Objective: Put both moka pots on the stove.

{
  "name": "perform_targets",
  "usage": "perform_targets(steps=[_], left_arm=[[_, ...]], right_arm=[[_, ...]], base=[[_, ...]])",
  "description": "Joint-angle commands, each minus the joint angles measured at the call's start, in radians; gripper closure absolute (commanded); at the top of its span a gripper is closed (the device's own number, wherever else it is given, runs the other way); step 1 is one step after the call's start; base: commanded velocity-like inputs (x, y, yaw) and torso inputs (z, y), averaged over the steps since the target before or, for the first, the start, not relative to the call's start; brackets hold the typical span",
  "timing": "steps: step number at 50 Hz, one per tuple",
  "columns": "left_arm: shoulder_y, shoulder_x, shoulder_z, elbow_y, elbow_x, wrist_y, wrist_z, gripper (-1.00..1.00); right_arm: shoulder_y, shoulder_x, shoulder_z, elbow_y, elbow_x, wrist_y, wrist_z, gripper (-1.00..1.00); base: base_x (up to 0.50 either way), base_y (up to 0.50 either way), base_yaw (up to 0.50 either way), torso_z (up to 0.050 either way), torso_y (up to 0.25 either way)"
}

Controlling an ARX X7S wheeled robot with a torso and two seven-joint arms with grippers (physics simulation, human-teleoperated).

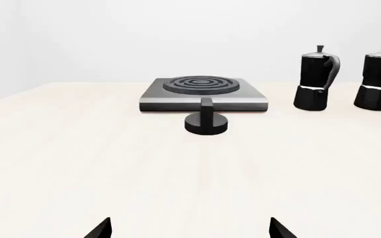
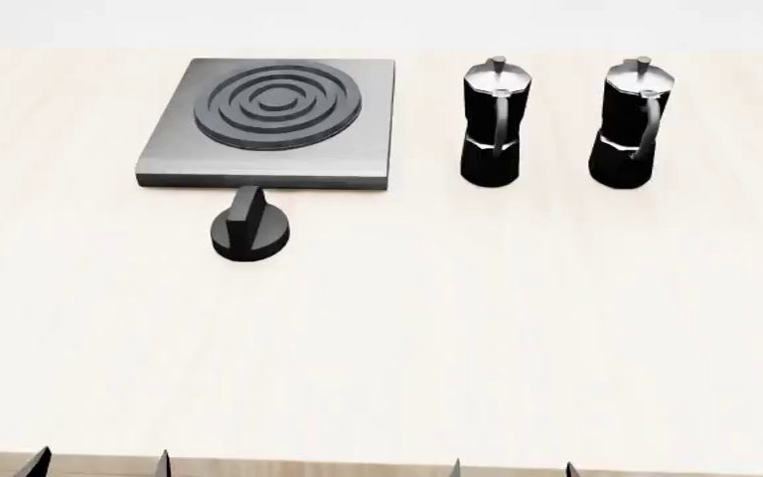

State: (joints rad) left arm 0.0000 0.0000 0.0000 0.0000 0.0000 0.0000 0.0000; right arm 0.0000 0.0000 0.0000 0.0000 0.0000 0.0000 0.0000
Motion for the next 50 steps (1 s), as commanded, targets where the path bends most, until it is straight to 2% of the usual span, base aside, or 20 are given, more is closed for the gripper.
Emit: perform_targets(steps=[1, 15, 23, 34, 50], left_arm=[[-0.002, -0.006, 0.004, -0.009, -0.006, 0.007, 0.0, -1.0], [0.01, -0.05, 0.056, 0.035, -0.042, 0.003, -0.064, -1.0], [0.05, -0.07, 0.072, 0.178, -0.055, -0.045, -0.081, -1.0], [0.139, -0.099, 0.074, 0.514, -0.089, -0.139, -0.107, -1.0], [0.181, -0.13, 0.084, 0.634, -0.106, -0.135, -0.131, -1.0]], right_arm=[[0.008, 0.118, -0.143, 0.002, 0.106, -0.01, 0.142, -1.0], [0.0, 0.137, -0.143, -0.027, 0.122, -0.01, 0.167, -1.0], [-0.05, 0.163, -0.147, -0.198, 0.117, 0.033, 0.188, -1.0], [-0.144, 0.203, -0.146, -0.493, 0.129, 0.123, 0.212, -1.0], [-0.177, 0.219, -0.152, -0.601, 0.11, 0.115, 0.241, -1.0]], base=[[0.0, 0.0, 0.0, 0.0, 0.0], [0.0, 0.0, 0.0, 0.0, 0.0], [0.0, 0.0, 0.0, 0.0, 0.0], [0.0, 0.0, 0.0, 0.0, 0.0], [0.0, 0.0, 0.0, 0.0, 0.0]])
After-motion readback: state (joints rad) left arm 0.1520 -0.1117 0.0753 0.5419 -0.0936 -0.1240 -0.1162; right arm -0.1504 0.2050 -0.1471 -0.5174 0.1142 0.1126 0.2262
